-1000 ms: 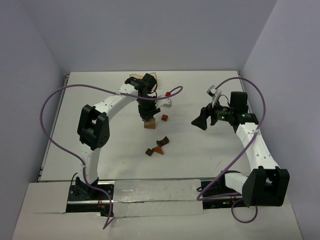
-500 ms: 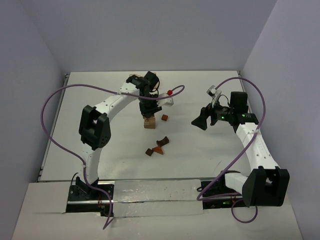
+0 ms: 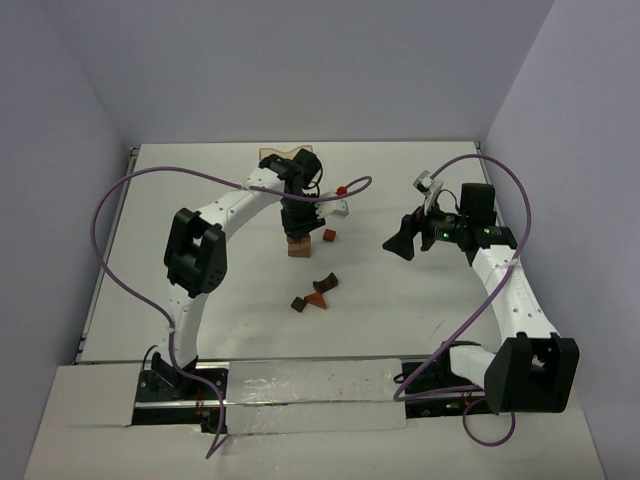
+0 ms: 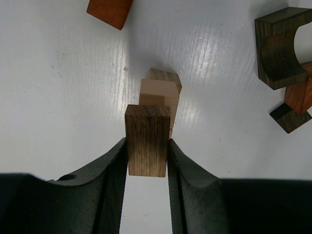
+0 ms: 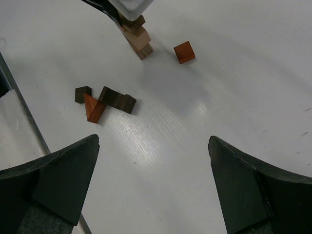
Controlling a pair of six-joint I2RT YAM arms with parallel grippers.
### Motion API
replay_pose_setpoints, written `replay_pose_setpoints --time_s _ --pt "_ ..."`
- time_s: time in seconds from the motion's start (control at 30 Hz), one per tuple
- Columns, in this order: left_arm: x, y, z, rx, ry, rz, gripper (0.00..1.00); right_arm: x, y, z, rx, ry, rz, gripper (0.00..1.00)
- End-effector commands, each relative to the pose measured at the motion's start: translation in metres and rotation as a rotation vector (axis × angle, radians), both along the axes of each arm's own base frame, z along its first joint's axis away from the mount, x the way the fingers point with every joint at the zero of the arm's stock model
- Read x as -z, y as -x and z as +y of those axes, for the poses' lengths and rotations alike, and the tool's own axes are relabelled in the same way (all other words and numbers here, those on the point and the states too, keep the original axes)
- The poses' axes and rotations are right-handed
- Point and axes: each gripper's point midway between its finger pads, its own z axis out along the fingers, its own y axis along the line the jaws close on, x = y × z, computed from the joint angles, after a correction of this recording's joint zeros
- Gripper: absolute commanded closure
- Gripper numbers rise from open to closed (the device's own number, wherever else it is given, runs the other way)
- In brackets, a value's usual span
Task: Build the wood block tower
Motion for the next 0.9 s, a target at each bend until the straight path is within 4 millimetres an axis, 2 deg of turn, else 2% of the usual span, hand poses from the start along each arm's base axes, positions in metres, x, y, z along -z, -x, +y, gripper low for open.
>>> replay_pose_setpoints --time_s 0.0,0.37,0.87 --pt "-0.002 0.001 -0.008 0.007 0.016 0.012 0.71 -0.01 -0.004 0.003 -0.02 0.003 -0.054 0.0" --pt "0.004 0.001 -0.009 0.008 0.014 0.019 0.67 -0.008 -0.004 0.003 -0.021 0.005 -0.049 0.0" --pt "-0.007 0.001 -0.01 0.014 0.018 -0.001 0.67 -0.008 -0.004 0.004 -0.022 0.006 -0.046 0.0"
